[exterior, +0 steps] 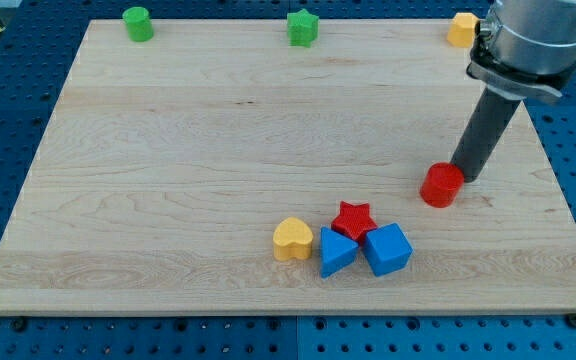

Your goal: Push the green circle to the center

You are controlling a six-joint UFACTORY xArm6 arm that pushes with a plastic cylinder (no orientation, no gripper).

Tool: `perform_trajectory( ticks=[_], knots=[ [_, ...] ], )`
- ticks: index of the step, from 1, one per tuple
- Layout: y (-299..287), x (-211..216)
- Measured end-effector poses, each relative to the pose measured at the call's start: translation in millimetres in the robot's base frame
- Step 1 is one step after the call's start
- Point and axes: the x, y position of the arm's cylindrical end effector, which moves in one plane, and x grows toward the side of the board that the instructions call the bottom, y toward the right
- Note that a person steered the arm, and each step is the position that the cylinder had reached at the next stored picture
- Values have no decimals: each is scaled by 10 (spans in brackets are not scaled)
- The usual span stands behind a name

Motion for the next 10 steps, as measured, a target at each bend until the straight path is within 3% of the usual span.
perform_trajectory(
  ticks=[2,3,4,6,8,10],
  knots=[
    [-362,397],
    [-381,-15],
    [-1088,-228],
    [-2975,-228],
    [-3042,-228],
    [-4494,-962]
  ],
)
